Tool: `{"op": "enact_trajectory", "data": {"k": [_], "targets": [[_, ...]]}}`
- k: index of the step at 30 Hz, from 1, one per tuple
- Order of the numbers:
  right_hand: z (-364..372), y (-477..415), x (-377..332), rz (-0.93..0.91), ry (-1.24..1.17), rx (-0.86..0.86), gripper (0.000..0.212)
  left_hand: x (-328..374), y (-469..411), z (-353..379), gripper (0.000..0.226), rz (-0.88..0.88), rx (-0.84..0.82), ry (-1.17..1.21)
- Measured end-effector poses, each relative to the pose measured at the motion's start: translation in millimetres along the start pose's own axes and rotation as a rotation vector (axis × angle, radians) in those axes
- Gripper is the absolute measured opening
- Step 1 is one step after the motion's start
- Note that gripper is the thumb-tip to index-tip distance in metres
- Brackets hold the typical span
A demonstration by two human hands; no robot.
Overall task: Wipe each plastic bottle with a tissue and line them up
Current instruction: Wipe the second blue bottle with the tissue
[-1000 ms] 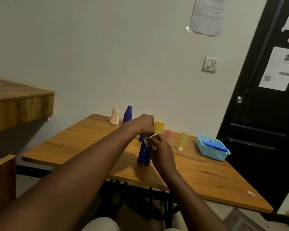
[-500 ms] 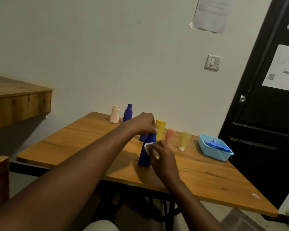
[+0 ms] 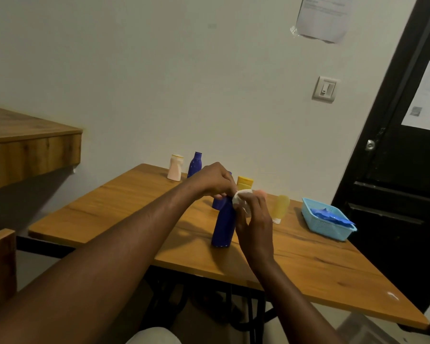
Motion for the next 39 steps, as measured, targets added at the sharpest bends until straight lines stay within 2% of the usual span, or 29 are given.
{"op": "enact_trajectory", "data": {"k": [4, 11, 13, 17, 20, 25, 33, 35, 39], "targets": [[4, 9, -1, -0.011, -0.017, -0.076, 0.034, -5, 0, 0, 0.016, -0.011, 0.041, 0.023], [6, 37, -2, -0.098, 0.188, -0.338, 0.041, -10, -1, -1, 0.018, -0.033, 0.054, 0.051], [4, 36, -3, -0.112, 0.175, -0.289, 0.041, -9, -1, 2, 0.017, -0.017, 0.055, 0.053], [-2, 12, -7, -0.107, 0.143, -0.053, 0.036, -5, 0, 3, 0.013, 0.017, 0.04, 0.033], [-1, 2, -8, -0.125, 0.164, -0.049, 0.032, -3, 0, 3, 0.012, 0.032, 0.038, 0.007], [8, 34, 3, -0.121, 0.215, -0.266, 0.044, -4, 3, 1, 0.016, 0.012, 0.054, 0.006], [9, 35, -4, -0.092, 0.309, -0.625, 0.026, 3, 1, 1, 0.016, -0.011, 0.054, -0.094], [5, 33, -8, -0.052, 0.25, -0.597, 0.028, 5, 2, 2, 0.017, -0.001, 0.046, -0.137], [-2, 20, -11, -0.047, 0.151, -0.281, 0.034, 9, 4, 6, 0.016, 0.039, 0.062, -0.23]]}}
Point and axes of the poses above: each hand's wrist, its own y-axis away from the middle knuckle, its own z-axis out of the palm, x = y × z, the point moved 1 cm from there along -y, towards the middle knuckle
